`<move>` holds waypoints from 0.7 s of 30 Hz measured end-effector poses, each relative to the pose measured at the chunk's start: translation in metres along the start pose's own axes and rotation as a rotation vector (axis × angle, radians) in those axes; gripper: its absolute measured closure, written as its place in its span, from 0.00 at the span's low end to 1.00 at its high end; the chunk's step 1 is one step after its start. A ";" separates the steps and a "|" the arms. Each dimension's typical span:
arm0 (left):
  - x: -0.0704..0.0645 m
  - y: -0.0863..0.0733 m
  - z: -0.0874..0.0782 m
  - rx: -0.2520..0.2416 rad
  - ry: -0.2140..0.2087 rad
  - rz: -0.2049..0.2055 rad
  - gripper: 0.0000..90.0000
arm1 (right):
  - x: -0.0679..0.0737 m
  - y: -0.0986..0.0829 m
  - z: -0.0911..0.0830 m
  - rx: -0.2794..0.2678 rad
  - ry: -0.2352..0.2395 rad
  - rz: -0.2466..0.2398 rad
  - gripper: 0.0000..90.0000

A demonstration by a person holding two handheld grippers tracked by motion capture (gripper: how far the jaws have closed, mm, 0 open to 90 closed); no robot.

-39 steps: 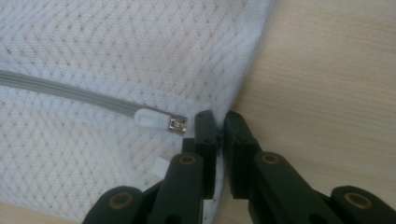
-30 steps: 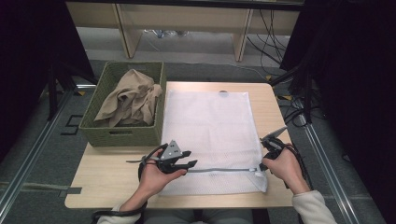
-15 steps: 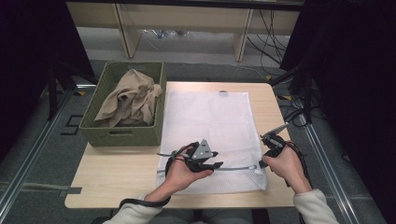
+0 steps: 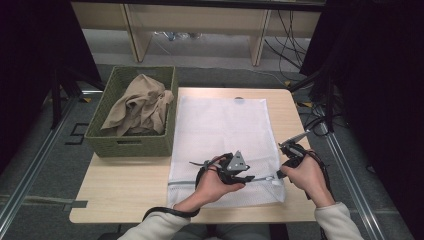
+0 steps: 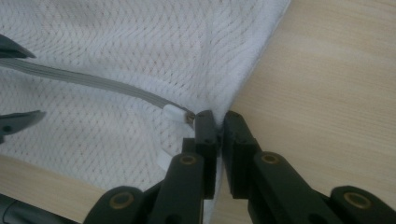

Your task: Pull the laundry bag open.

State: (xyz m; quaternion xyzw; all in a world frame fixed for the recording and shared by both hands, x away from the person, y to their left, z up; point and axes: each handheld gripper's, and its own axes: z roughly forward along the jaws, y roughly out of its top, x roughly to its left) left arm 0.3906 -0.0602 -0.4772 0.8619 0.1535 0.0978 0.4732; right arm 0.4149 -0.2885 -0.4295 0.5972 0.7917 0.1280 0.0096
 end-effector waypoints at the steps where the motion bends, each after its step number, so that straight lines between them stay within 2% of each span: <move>1: 0.000 0.000 0.000 0.000 0.000 0.000 0.68 | 0.000 0.000 0.000 0.000 0.000 0.000 0.96; 4: -0.001 0.002 0.006 0.003 -0.006 0.006 0.69 | 0.001 0.000 -0.001 -0.001 0.005 0.005 0.96; 5: -0.002 0.004 0.010 0.009 -0.017 0.012 0.70 | 0.004 -0.001 -0.002 0.004 0.004 0.034 0.96; 6: -0.002 0.004 0.012 0.012 -0.021 0.015 0.70 | 0.002 0.000 -0.002 -0.006 0.007 -0.005 0.96; 8: -0.003 0.004 0.014 0.019 -0.024 0.020 0.71 | 0.003 0.000 -0.003 -0.003 0.007 0.002 0.96; 9: -0.004 0.005 0.019 0.024 -0.033 0.020 0.71 | 0.007 0.000 -0.006 0.027 0.014 0.056 0.96; 10: -0.004 0.005 0.019 0.024 -0.033 0.020 0.72 | 0.007 0.000 -0.006 0.027 0.014 0.056 0.96; 11: -0.005 0.006 0.023 0.033 -0.041 0.020 0.72 | 0.005 0.000 -0.006 -0.010 0.006 0.010 0.96; 12: -0.006 0.006 0.025 0.037 -0.039 0.026 0.73 | 0.007 0.000 -0.007 0.010 0.011 0.037 0.96; 14: -0.008 0.008 0.030 0.036 -0.040 0.026 0.73 | 0.005 0.001 -0.006 -0.023 0.009 -0.019 0.96; 15: -0.008 0.010 0.033 0.034 -0.067 0.054 0.73 | 0.006 0.001 -0.007 -0.012 0.014 -0.001 0.96; 16: -0.008 0.010 0.033 0.034 -0.067 0.054 0.74 | 0.006 0.001 -0.007 -0.012 0.014 -0.001 0.96; 17: -0.011 0.010 0.038 0.043 -0.075 0.040 0.74 | 0.008 0.001 -0.008 -0.022 0.010 -0.001 0.96; 19: -0.011 0.011 0.043 0.056 -0.077 0.039 0.74 | 0.009 0.002 -0.009 -0.018 0.010 0.009 0.96; 20: -0.012 0.010 0.045 0.060 -0.086 0.020 0.74 | 0.009 0.002 -0.009 -0.034 0.011 -0.009 0.96; 21: -0.012 0.010 0.047 0.065 -0.085 0.021 0.74 | 0.009 0.002 -0.010 -0.030 0.011 -0.009 0.96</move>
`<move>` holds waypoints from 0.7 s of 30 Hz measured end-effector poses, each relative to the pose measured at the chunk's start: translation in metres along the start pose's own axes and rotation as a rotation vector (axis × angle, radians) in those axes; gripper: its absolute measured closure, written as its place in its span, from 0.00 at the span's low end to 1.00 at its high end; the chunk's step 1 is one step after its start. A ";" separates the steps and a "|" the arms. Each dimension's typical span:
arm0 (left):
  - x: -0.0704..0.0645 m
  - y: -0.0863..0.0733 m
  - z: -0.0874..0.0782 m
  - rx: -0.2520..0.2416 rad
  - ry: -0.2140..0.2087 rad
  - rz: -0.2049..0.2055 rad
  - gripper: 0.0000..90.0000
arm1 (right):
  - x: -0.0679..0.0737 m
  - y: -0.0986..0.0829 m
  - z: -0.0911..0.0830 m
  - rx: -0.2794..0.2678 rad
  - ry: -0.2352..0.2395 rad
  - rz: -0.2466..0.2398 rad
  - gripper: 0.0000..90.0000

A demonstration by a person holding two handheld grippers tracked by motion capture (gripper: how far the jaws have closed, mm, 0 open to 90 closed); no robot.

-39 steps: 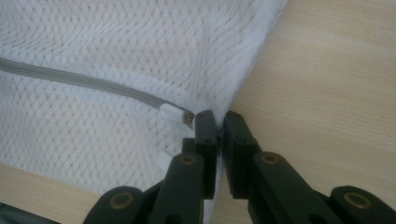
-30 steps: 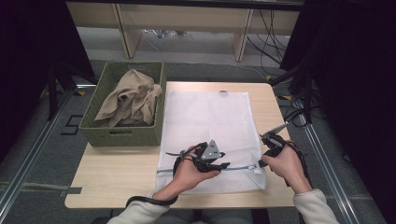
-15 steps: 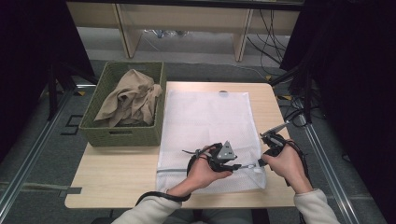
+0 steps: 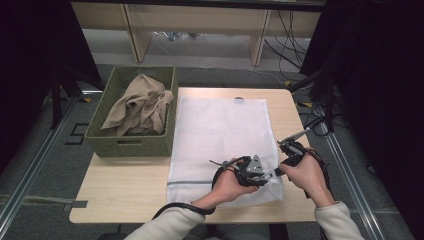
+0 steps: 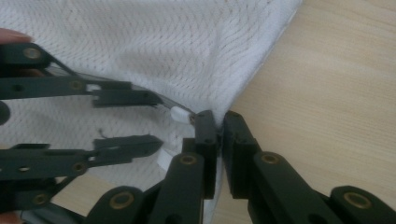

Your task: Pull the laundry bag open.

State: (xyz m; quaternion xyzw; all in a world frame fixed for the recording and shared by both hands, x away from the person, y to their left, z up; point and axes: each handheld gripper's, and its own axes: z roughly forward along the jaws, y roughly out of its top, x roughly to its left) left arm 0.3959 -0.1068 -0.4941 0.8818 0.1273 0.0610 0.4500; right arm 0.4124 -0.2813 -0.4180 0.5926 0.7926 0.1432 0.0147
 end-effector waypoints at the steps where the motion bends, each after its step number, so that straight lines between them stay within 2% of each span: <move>1: 0.000 0.000 0.000 0.000 0.000 0.000 0.75 | 0.000 0.000 -0.001 -0.007 0.000 -0.001 0.96; 5: 0.005 0.000 0.006 0.017 0.006 0.023 0.75 | 0.002 0.000 -0.003 -0.018 0.008 -0.009 0.96; 6: 0.004 0.000 0.008 0.005 0.002 -0.002 0.76 | 0.005 0.000 -0.004 -0.006 0.009 0.028 0.96; 9: 0.005 0.000 0.008 0.010 -0.005 -0.001 0.78 | 0.006 -0.001 -0.004 -0.003 0.006 0.042 0.96; 10: 0.004 0.000 0.008 0.008 -0.010 -0.008 0.78 | 0.002 0.000 -0.002 -0.023 0.012 -0.016 0.96; 11: 0.005 0.001 0.008 0.007 -0.020 -0.018 0.79 | 0.002 0.000 -0.002 -0.014 0.012 -0.021 0.96; 13: 0.005 0.001 0.007 -0.001 -0.023 -0.028 0.81 | 0.002 0.000 -0.002 -0.015 0.012 -0.014 0.96; 14: 0.005 0.002 0.006 -0.011 -0.044 -0.048 0.82 | 0.003 0.000 -0.002 -0.004 0.012 -0.005 0.96; 15: 0.005 0.002 0.006 -0.011 -0.044 -0.048 0.83 | 0.004 0.000 -0.002 -0.001 0.006 -0.001 0.96; 16: 0.003 0.002 0.006 -0.020 -0.050 -0.067 0.83 | 0.003 0.000 -0.001 -0.011 0.011 -0.020 0.96; 17: 0.004 0.003 0.005 -0.008 -0.051 -0.057 0.83 | 0.003 0.000 -0.001 -0.011 0.011 -0.020 0.96; 21: 0.005 0.004 0.007 -0.015 -0.056 -0.096 0.85 | 0.005 0.000 -0.002 -0.010 0.005 -0.012 0.96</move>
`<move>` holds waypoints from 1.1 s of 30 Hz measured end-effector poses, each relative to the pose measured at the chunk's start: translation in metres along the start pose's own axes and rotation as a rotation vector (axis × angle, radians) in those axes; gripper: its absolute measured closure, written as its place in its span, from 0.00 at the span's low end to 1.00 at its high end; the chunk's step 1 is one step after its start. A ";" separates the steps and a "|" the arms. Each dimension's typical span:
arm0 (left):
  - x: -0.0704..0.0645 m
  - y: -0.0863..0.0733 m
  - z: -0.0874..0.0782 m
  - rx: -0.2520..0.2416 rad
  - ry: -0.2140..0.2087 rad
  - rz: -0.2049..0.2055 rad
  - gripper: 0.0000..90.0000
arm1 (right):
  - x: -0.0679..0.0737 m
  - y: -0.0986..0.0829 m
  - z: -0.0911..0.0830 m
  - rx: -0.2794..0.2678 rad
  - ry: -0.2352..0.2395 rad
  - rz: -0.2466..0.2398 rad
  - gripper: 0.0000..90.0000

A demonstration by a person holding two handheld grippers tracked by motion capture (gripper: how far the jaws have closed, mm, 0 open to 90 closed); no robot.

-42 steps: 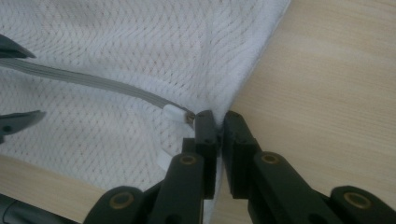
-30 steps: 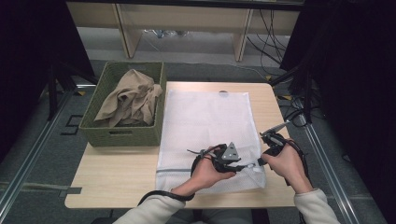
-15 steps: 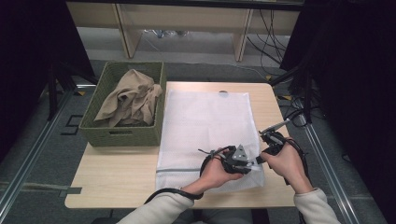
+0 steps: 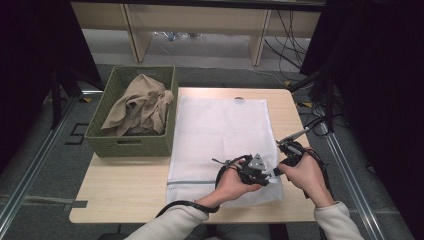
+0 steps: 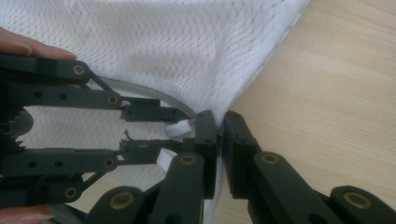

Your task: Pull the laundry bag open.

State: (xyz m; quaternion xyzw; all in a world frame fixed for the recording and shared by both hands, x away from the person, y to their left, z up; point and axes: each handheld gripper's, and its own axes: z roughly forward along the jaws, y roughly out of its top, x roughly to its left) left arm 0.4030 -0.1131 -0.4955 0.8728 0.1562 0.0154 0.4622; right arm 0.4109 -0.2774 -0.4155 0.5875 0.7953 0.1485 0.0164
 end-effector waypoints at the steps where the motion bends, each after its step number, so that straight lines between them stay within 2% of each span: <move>1: 0.001 0.001 0.000 0.000 -0.010 -0.020 0.86 | 0.000 0.000 0.000 0.001 0.000 -0.001 0.96; 2: 0.001 0.001 0.000 0.000 -0.010 -0.020 0.86 | 0.000 0.000 0.000 0.000 0.000 -0.002 0.96; 3: 0.002 0.002 0.000 0.003 -0.010 -0.038 0.88 | 0.000 0.000 0.000 0.012 0.000 0.011 0.96; 4: 0.003 0.002 0.000 0.006 -0.015 -0.045 0.88 | 0.000 0.000 0.000 -0.001 0.000 -0.005 0.96; 10: 0.005 0.003 0.001 0.032 -0.014 -0.075 0.91 | 0.001 0.000 -0.001 0.001 0.008 -0.008 0.96; 11: 0.005 0.004 0.001 0.024 -0.019 -0.102 0.92 | 0.001 0.000 0.000 0.000 0.002 -0.007 0.96; 13: 0.006 0.004 0.001 0.027 -0.024 -0.117 0.92 | 0.001 0.000 -0.001 -0.001 0.005 -0.008 0.96; 19: 0.006 0.006 -0.003 0.038 -0.029 -0.118 0.95 | 0.000 0.000 0.001 0.011 0.000 0.007 0.96; 20: 0.006 0.007 -0.004 0.036 -0.032 -0.122 0.95 | -0.001 0.000 0.001 -0.002 0.004 -0.009 0.96; 22: 0.006 0.007 -0.004 0.033 -0.033 -0.130 0.96 | -0.002 0.000 0.001 0.002 0.010 -0.006 0.96; 23: 0.007 0.007 -0.005 0.038 -0.034 -0.131 0.96 | -0.001 0.000 0.001 0.011 0.008 0.015 0.96; 25: 0.006 0.007 -0.005 0.046 -0.035 -0.148 0.96 | -0.001 0.000 0.002 0.005 0.009 -0.007 0.96; 26: 0.007 0.007 -0.005 0.052 -0.033 -0.142 0.96 | -0.001 0.000 0.002 0.005 0.009 -0.007 0.96; 27: 0.007 0.007 -0.005 0.050 -0.034 -0.146 0.96 | 0.002 0.000 0.001 0.020 -0.006 0.035 0.96; 28: 0.006 0.007 -0.006 0.051 -0.034 -0.148 0.96 | -0.001 0.000 0.003 0.010 0.007 -0.004 0.96; 29: 0.006 0.007 -0.006 0.055 -0.031 -0.134 0.96 | -0.002 0.000 0.003 0.005 0.008 -0.013 0.96; 30: 0.005 0.008 -0.006 0.048 -0.044 -0.145 0.96 | -0.002 0.000 0.003 0.006 0.007 -0.012 0.96; 32: 0.005 0.008 -0.008 0.056 -0.031 -0.153 0.96 | -0.003 0.000 0.004 -0.002 0.005 -0.039 0.96; 33: 0.006 0.008 -0.009 0.059 -0.033 -0.151 0.96 | -0.001 0.000 0.003 0.005 0.007 -0.007 0.96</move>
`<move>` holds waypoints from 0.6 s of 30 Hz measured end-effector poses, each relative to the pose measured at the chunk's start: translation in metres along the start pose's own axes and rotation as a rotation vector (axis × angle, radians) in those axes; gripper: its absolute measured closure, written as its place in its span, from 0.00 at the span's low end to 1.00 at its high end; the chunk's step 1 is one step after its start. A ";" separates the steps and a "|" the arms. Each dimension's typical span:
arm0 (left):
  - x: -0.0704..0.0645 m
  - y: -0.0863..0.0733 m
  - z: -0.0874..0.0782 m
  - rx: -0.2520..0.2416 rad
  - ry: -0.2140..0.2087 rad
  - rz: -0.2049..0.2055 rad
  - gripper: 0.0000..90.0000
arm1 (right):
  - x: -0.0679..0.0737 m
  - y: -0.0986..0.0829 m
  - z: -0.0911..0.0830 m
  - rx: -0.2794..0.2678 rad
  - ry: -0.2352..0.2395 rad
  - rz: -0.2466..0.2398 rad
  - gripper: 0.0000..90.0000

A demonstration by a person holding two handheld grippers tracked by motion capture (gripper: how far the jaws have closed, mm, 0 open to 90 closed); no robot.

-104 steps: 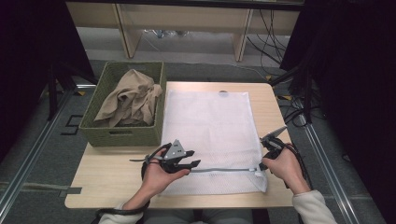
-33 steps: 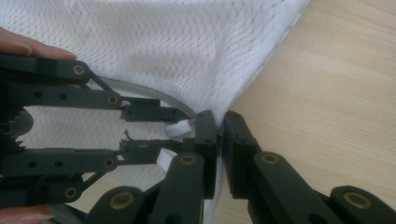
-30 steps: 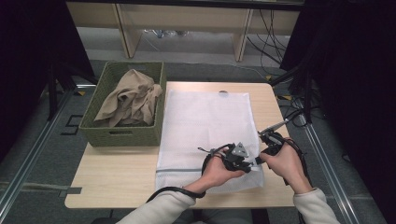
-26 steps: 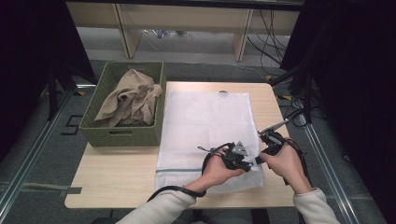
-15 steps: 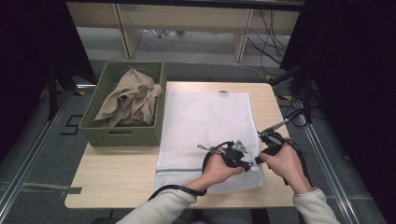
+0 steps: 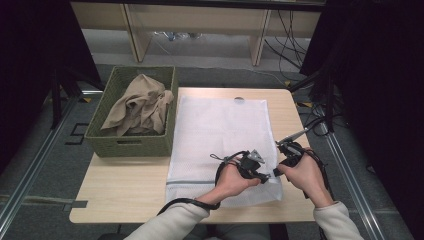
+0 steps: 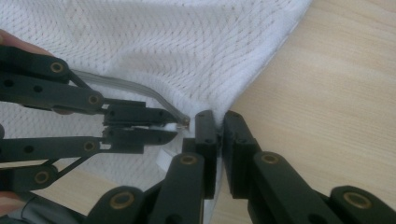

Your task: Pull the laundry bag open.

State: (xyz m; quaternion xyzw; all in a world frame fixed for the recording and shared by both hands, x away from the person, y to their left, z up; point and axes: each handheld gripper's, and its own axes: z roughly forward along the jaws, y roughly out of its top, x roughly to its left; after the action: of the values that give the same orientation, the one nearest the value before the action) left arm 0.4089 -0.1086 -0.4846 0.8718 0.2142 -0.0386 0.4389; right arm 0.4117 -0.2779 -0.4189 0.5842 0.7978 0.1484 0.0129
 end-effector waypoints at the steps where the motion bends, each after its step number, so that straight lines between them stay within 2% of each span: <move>1: -0.001 0.000 0.000 -0.009 -0.007 -0.011 0.96 | 0.000 0.000 0.000 0.001 0.003 0.001 0.96; 4: -0.001 0.000 -0.003 -0.009 -0.006 -0.010 0.96 | -0.001 0.000 -0.001 0.001 0.008 0.003 0.96; 5: -0.001 -0.001 -0.004 -0.007 -0.004 -0.003 0.96 | 0.001 0.000 -0.002 0.024 0.013 0.031 0.96; 6: -0.002 -0.002 -0.004 -0.007 -0.003 0.000 0.96 | -0.001 0.000 0.000 0.009 0.014 0.008 0.96; 9: -0.002 -0.003 -0.005 0.006 0.006 0.013 0.96 | -0.002 -0.001 0.001 0.012 0.002 0.003 0.96; 11: -0.001 -0.005 -0.007 0.014 0.014 0.019 0.96 | -0.003 -0.001 0.002 0.008 -0.008 0.012 0.96; 13: -0.001 -0.006 -0.007 0.012 0.008 0.016 0.96 | 0.001 -0.001 0.001 0.032 -0.003 0.065 0.96; 14: -0.001 -0.006 -0.007 0.008 0.009 0.015 0.96 | 0.002 -0.001 0.000 0.036 -0.002 0.072 0.96; 16: -0.001 -0.006 -0.007 0.003 0.005 0.010 0.96 | 0.002 -0.001 0.001 0.030 -0.008 0.062 0.96; 18: -0.001 -0.006 -0.008 0.009 0.009 0.023 0.96 | 0.002 -0.001 0.001 0.038 -0.002 0.071 0.96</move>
State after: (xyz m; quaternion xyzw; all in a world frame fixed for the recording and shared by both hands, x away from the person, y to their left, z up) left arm 0.4041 -0.0994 -0.4839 0.8763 0.2060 -0.0305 0.4345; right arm 0.4104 -0.2765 -0.4198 0.6125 0.7792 0.1328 -0.0027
